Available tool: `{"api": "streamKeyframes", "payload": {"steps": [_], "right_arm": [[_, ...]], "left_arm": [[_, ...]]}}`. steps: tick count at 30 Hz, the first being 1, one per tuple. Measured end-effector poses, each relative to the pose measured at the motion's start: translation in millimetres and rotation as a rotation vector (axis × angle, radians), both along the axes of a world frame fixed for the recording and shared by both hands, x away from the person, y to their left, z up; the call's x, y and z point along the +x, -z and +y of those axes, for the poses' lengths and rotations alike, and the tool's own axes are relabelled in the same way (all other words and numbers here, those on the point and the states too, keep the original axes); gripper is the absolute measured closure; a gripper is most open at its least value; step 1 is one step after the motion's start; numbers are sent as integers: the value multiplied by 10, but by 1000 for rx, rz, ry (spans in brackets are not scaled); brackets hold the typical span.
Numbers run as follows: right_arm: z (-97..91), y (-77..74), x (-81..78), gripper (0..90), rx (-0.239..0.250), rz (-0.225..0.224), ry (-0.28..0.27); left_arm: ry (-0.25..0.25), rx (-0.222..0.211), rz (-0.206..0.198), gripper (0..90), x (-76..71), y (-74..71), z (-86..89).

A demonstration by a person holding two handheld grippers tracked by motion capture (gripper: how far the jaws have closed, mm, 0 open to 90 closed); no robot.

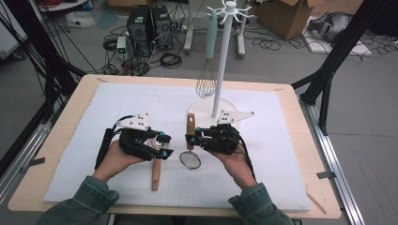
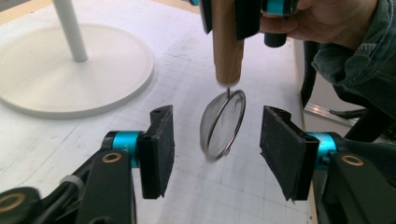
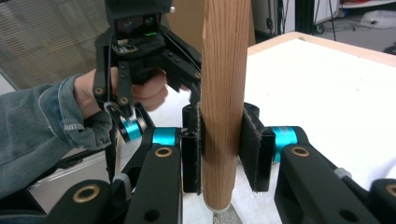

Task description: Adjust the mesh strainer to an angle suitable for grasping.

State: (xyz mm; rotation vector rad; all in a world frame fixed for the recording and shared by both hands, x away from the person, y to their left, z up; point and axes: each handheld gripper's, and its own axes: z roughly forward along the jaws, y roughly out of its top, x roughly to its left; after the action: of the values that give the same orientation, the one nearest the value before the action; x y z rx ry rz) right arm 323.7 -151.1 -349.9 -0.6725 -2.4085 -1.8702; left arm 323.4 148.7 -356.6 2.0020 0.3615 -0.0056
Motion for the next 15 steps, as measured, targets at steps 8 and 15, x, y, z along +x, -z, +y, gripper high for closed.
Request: {"api": "streamKeyframes", "payload": {"steps": [8,15], "right_arm": [[-146,-22,41,723,-13,3,16],[-255,-27,97,722,-15,7,24]], "left_arm": [[-65,-1,-21,359,-51,3,194],[-110,-1,-31,317,-79,29,368]]}}
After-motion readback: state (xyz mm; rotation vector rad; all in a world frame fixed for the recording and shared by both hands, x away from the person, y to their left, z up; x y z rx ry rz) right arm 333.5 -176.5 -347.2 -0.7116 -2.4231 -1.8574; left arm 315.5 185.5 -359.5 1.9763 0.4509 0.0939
